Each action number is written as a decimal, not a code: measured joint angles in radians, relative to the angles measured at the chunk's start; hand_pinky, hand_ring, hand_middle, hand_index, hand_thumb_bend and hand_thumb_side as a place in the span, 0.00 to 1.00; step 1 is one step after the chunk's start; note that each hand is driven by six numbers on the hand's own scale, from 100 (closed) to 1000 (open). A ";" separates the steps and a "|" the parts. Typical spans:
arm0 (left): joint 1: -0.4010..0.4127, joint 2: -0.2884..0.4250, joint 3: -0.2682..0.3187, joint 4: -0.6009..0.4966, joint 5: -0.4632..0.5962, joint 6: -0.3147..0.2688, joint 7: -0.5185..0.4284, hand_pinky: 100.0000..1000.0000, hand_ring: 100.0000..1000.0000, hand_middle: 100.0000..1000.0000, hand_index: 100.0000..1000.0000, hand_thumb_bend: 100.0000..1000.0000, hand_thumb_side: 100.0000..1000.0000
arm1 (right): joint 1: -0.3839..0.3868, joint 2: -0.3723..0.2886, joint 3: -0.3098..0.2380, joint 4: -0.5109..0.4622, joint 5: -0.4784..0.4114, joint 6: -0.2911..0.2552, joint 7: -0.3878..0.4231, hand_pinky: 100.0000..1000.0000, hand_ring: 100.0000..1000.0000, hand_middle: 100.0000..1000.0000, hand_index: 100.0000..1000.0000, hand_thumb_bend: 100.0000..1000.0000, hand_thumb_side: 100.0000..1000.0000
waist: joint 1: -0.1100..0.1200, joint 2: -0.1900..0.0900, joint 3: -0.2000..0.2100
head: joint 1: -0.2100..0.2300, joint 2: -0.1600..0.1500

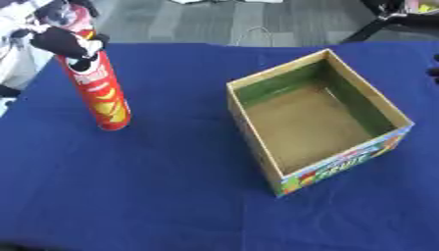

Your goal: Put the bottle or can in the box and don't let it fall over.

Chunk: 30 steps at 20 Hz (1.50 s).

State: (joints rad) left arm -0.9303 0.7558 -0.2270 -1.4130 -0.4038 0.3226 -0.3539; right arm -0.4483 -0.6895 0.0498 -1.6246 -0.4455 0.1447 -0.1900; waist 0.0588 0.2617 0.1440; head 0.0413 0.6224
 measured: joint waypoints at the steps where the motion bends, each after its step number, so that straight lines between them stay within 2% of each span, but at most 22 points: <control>1: -0.003 0.000 0.002 -0.002 0.001 0.001 0.001 0.42 0.58 0.28 0.33 0.00 0.00 | 0.000 0.000 0.000 0.000 0.000 0.000 0.000 0.86 0.73 0.74 0.78 0.00 0.97 | 0.000 -0.001 0.000 | 0.000 0.000; 8: -0.029 0.000 0.011 -0.030 0.020 0.009 -0.002 0.41 0.57 0.28 0.33 0.00 0.00 | 0.001 0.000 -0.001 0.000 -0.001 -0.002 -0.003 0.86 0.73 0.74 0.78 0.00 0.96 | 0.000 -0.015 0.006 | -0.001 0.008; 13: -0.081 -0.009 0.012 -0.054 0.036 0.021 -0.015 0.40 0.57 0.29 0.33 0.00 0.00 | 0.002 0.000 -0.001 0.000 -0.001 -0.003 -0.004 0.86 0.74 0.74 0.78 0.00 0.96 | 0.000 -0.036 0.012 | -0.011 0.015; 20: -0.186 -0.084 0.005 -0.097 0.045 0.023 -0.052 0.40 0.56 0.29 0.33 0.00 0.00 | 0.001 0.000 0.000 0.000 -0.001 0.002 0.000 0.86 0.74 0.74 0.78 0.00 0.95 | 0.009 -0.054 0.013 | -0.026 0.032; 30: -0.282 -0.182 0.005 -0.122 0.058 0.028 -0.065 0.39 0.56 0.29 0.33 0.00 0.00 | 0.001 0.000 0.006 0.001 -0.001 0.009 0.000 0.86 0.73 0.74 0.78 0.00 0.95 | 0.026 -0.064 0.004 | -0.024 0.060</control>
State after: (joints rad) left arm -1.2120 0.5735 -0.2222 -1.5352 -0.3454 0.3503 -0.4191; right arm -0.4477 -0.6896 0.0558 -1.6240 -0.4467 0.1536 -0.1895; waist 0.0843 0.1979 0.1478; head 0.0169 0.6823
